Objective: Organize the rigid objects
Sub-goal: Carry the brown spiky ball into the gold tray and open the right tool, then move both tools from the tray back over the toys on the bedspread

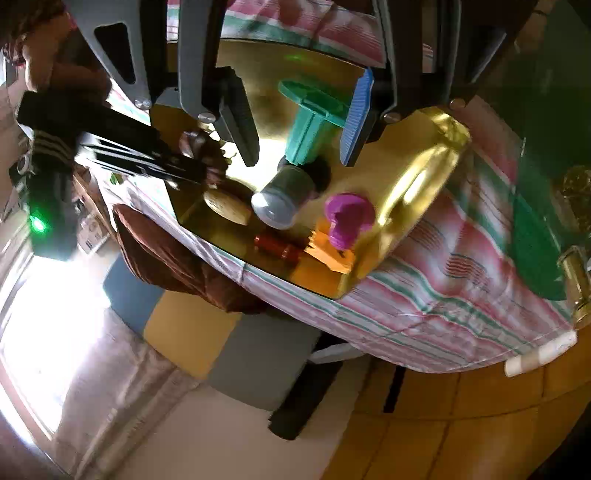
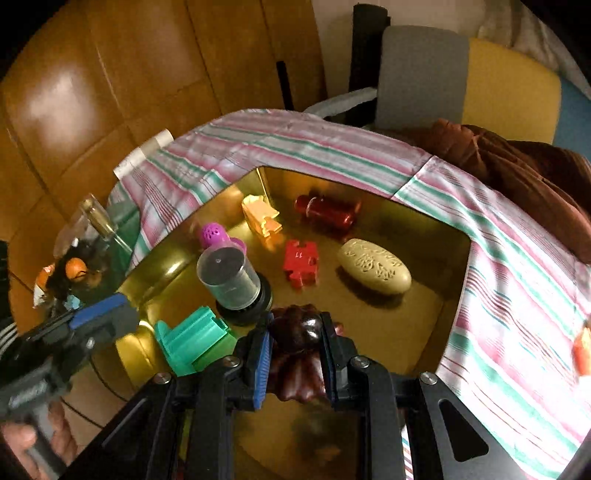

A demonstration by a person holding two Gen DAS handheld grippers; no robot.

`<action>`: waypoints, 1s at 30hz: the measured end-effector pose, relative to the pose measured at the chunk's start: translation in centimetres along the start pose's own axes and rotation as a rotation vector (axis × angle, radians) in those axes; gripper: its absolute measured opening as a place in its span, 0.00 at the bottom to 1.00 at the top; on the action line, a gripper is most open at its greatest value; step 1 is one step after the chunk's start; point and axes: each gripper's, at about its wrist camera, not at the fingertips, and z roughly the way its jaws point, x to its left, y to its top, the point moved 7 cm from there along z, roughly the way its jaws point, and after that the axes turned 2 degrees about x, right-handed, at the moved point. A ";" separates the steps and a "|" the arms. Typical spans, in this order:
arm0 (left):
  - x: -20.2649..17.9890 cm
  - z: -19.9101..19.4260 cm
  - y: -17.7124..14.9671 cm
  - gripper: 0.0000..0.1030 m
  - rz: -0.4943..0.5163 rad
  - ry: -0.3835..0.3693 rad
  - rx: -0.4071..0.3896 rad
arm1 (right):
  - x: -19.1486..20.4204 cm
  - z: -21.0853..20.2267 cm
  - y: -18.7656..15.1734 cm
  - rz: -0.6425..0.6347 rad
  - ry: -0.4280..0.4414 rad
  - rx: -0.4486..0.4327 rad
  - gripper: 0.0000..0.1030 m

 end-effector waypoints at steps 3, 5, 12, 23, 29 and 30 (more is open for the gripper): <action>-0.5 0.2 -0.2 0.45 0.010 -0.001 0.007 | 0.1 0.8 0.1 0.003 -0.015 0.013 0.23; -0.5 0.3 -0.3 0.45 0.007 0.001 0.010 | 0.3 1.4 0.2 0.009 -0.020 0.021 0.23; 0.1 0.1 -0.3 0.45 -0.013 0.004 0.010 | 0.7 2.3 0.3 0.052 0.005 0.023 0.28; -0.7 0.3 -0.6 0.45 0.023 -0.002 0.009 | 0.5 -0.6 -0.5 0.080 0.007 -0.039 0.39; -1.5 0.7 -1.3 0.45 0.059 -0.016 0.023 | -0.1 -1.9 -1.0 0.077 -0.033 -0.052 0.38; -1.7 0.7 -1.4 0.45 0.069 -0.018 0.026 | -0.3 -2.1 -1.1 0.079 -0.036 -0.055 0.39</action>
